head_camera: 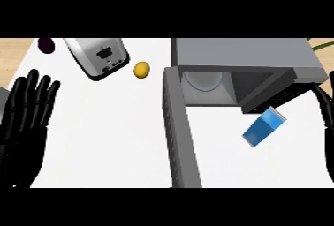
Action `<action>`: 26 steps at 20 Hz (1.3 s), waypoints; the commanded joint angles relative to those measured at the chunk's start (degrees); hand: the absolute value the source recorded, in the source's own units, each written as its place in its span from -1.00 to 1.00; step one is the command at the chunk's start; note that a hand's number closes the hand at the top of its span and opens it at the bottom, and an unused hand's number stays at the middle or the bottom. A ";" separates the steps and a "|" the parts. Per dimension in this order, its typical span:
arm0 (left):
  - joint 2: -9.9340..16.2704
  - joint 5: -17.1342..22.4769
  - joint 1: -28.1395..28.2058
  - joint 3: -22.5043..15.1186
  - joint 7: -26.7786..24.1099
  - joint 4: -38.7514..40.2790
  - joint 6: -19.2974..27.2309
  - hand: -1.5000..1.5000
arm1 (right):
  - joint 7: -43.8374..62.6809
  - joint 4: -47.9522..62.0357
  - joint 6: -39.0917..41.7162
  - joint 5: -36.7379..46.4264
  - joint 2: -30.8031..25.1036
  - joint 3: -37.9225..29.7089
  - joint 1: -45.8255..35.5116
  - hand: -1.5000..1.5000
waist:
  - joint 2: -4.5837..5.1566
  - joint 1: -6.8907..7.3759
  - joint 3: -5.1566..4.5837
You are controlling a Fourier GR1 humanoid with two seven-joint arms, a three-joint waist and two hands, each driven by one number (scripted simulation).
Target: Pick up the milk, place it into the microwave and close the microwave
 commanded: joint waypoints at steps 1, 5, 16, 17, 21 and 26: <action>-0.62 1.11 0.79 1.66 -1.10 2.41 0.39 -1.00 | 4.44 -0.43 1.00 1.11 -1.21 1.85 -0.91 -1.00 | -2.08 1.13 3.33; 2.09 0.64 -2.93 7.39 1.25 2.59 2.36 -1.00 | 12.36 5.00 7.43 -10.23 -4.75 -1.19 -7.57 -1.00 | -2.06 1.61 3.47; -2.34 5.44 10.91 7.03 1.26 -0.79 0.87 -1.00 | 29.38 -0.52 7.39 -30.06 -1.16 1.17 -9.89 -1.00 | -2.35 1.12 3.45; -2.89 6.12 17.24 5.76 2.87 -8.84 -0.08 -1.00 | 26.58 -0.03 8.48 -29.94 -0.80 -0.10 -8.00 -1.00 | -2.40 1.34 3.47; -4.13 5.51 22.09 4.60 0.55 -9.94 -2.31 -1.00 | 22.98 1.14 9.15 -24.32 -0.90 -1.14 -5.60 -1.00 | -2.34 1.25 3.48; -5.70 2.38 24.80 0.39 -2.95 -8.31 -0.51 -1.00 | 16.44 4.90 8.63 -14.91 -0.25 -0.90 -4.03 -1.00 | -2.28 1.23 3.48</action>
